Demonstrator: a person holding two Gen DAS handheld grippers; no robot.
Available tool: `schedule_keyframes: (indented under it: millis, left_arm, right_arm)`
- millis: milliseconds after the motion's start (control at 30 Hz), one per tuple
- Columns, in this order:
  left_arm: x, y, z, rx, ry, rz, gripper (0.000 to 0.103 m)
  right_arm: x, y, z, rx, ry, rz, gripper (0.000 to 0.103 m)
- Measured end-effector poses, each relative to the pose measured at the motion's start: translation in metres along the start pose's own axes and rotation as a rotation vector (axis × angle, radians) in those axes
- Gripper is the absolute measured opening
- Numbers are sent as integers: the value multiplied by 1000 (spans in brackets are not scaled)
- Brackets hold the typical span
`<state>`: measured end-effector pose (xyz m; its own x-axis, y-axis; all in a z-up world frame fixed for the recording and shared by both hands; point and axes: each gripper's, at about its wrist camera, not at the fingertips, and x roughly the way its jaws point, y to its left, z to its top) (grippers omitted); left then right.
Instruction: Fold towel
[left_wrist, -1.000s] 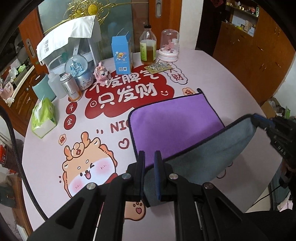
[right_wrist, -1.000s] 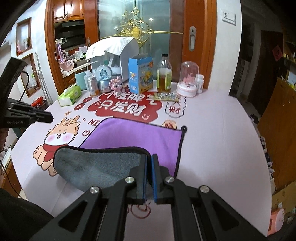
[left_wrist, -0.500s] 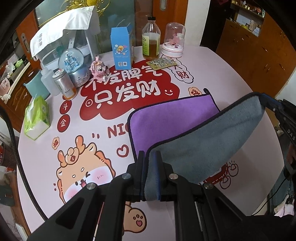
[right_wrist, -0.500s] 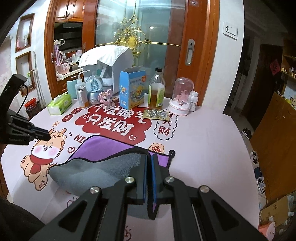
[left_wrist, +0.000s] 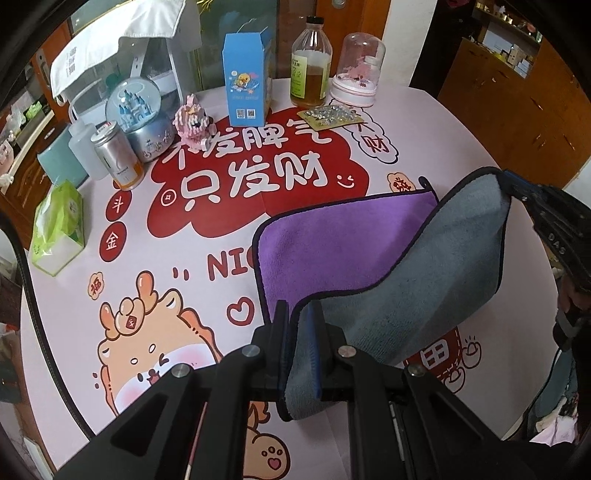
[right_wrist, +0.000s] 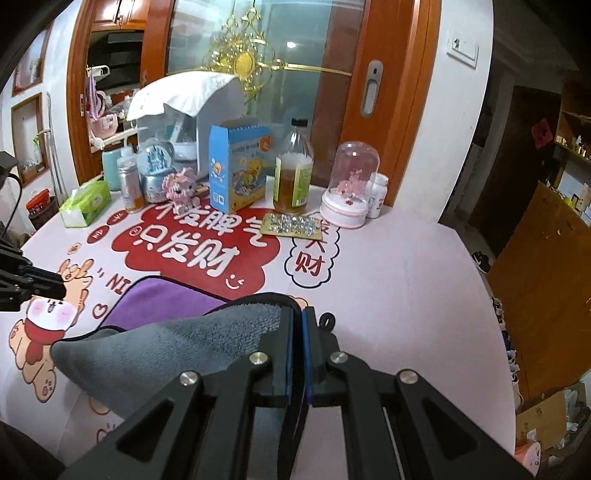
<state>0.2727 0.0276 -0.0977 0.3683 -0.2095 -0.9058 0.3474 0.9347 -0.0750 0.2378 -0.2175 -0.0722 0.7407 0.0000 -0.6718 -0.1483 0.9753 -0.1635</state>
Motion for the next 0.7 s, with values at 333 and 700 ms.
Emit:
schedule_keyframes:
  millis: [333, 700]
  left_arm:
    - [13, 7, 7, -51, 16, -30, 14]
    - [8, 10, 5, -105, 9, -37, 26]
  right_arm:
    - [47, -5, -7, 79, 91, 2, 6]
    - [53, -13, -15, 158, 112, -17, 36]
